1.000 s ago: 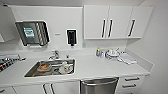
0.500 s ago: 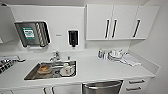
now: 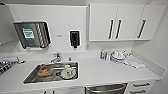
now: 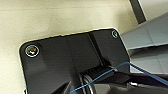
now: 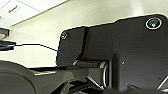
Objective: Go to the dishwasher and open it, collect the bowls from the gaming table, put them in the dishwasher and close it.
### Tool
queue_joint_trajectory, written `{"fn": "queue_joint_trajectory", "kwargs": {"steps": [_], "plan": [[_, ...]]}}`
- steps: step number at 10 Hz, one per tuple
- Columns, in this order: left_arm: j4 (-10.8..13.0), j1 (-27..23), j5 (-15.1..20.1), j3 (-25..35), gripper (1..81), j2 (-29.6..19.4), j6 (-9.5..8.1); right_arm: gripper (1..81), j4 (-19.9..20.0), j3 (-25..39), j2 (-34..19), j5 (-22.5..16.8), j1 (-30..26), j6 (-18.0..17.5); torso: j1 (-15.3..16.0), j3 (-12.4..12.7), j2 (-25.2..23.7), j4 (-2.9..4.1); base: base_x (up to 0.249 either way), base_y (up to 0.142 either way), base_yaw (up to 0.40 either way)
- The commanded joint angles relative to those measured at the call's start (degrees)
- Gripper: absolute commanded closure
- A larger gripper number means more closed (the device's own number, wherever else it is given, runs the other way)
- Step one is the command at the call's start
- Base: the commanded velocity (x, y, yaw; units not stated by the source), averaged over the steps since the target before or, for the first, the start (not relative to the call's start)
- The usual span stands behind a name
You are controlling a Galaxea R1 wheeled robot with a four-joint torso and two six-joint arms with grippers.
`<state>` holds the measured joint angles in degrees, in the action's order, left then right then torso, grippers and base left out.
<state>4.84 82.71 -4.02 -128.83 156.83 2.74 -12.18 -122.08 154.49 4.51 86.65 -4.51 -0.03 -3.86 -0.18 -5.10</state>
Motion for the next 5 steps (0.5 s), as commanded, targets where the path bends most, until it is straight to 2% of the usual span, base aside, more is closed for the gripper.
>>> {"fn": "queue_joint_trajectory", "kwargs": {"steps": [1, 4, 5], "plan": [[0.6, -2.8, 2.9, 0.9, 1.0, -0.9, -0.02, 1.0, 0.0, 0.3, -0.7, -2.5, -2.7, 0.0, 0.0, 0.0, 0.0, 0.02, 0.108, 0.000, 0.000], [0.6, -2.8, 2.9, 0.7, 1.0, -0.9, -0.02, 1.0, 0.0, -0.8, 0.1, -2.5, -2.7, 0.0, 0.0, 0.0, 0.0, 0.02, 0.089, 0.000, 0.000], [0.3, -2.8, 3.0, 0.5, 1.0, -0.9, -0.02, 1.0, 0.0, -1.3, 0.4, -2.4, -2.6, 0.0, 0.0, 0.0, 0.0, 0.02, 0.000, 0.000, 0.000]]}}
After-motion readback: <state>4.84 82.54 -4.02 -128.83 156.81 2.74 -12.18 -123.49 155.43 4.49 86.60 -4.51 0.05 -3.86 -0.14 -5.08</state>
